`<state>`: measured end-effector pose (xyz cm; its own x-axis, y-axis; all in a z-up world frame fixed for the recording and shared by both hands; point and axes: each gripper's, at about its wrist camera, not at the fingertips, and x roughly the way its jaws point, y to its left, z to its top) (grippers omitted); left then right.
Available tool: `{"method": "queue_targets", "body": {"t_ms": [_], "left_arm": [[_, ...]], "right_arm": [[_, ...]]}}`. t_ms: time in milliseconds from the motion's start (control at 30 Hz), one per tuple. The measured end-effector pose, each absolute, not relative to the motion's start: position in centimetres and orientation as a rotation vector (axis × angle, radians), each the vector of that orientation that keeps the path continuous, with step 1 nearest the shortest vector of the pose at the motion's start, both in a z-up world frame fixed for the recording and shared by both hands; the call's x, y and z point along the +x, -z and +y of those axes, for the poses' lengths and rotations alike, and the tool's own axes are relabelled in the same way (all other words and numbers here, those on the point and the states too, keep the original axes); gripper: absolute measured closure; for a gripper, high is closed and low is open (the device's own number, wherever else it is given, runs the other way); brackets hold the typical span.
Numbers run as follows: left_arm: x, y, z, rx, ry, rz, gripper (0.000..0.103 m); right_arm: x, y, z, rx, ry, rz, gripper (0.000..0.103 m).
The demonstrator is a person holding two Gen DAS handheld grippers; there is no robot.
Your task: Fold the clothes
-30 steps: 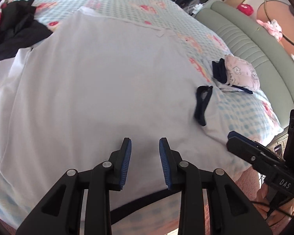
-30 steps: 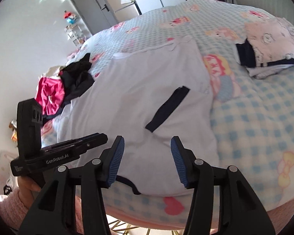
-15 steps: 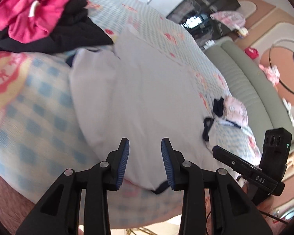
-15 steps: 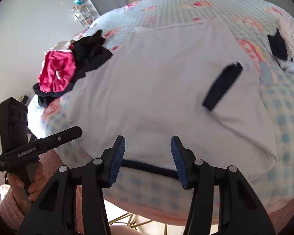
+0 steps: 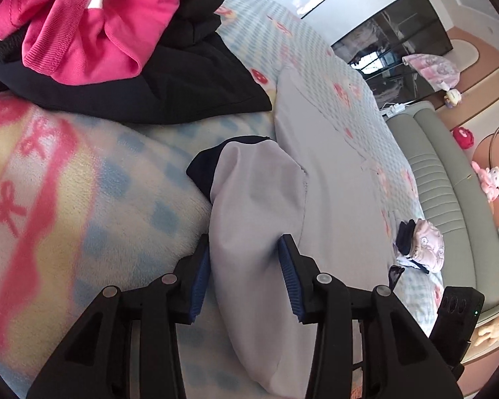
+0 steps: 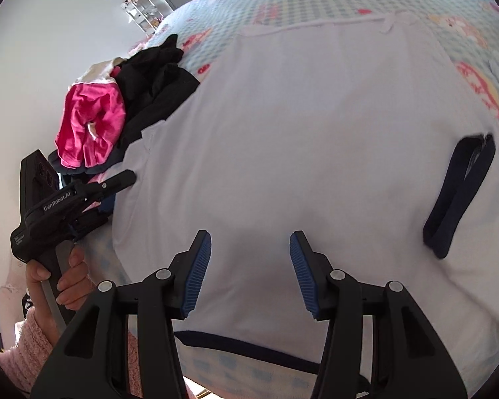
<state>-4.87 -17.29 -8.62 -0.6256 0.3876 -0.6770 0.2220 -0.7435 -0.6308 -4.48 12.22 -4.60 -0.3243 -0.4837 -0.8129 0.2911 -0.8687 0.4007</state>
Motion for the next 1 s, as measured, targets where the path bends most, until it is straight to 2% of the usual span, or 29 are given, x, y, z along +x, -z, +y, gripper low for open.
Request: {"method": "queue_targets", "body": {"t_ms": [100,133,200,233,267,467,533,600,700,833,900,1000], "left_arm": [[-4.7,8.5,-17.4,-1.294,-2.545,-1.109,0.061],[-4.7,8.4,-17.5,-1.289,-2.552,-1.119,0.061],[-4.8,8.3,-17.0,-1.289,-2.559,-1.067,0.068],[-4.9,8.0,-16.8,-1.295,-2.549,-1.055,0.083],[-4.9,7.7,-16.6,-1.3,-2.536,-1.046,0.093],[-4.4,0.7,-12.2,-1.111,-2.574,-0.777,0.095],[-5.0,0.7,-9.3,-1.114,-2.515,-0.673,0.095],[-6.1,3.0,-6.8,-1.245,-2.409,-0.624,0.095],[-6.4,6.1,-4.8,-1.422,-2.305,-0.613,0.087],[-1.8,4.8,-7.6,-1.307,-2.393,-0.688,0.054],[0.4,3.7,-9.8,-1.238,-2.458,-0.739,0.054],[1.1,3.5,-12.5,-1.261,-2.59,-0.724,0.056]], "right_arm": [[-4.1,4.7,12.6,1.456,2.211,-0.263,0.048],[-4.0,4.7,12.7,1.458,2.21,-0.268,0.042],[-3.7,4.8,12.9,1.461,2.208,-0.278,0.038],[-3.6,4.8,13.0,1.463,2.207,-0.283,0.038],[-3.5,4.6,13.2,1.458,2.216,-0.278,0.038],[-3.1,2.4,15.2,1.402,2.306,-0.254,0.038],[-3.1,1.7,15.9,1.387,2.333,-0.26,0.038],[-3.4,1.5,16.0,1.389,2.346,-0.252,0.038],[-4.0,1.2,15.6,1.379,2.358,-0.228,0.038],[-4.1,0.5,14.1,1.332,2.341,-0.144,0.038],[-3.8,0.5,12.4,1.3,2.277,-0.08,0.038],[-3.6,1.2,8.8,1.273,2.18,0.019,0.038]]}}
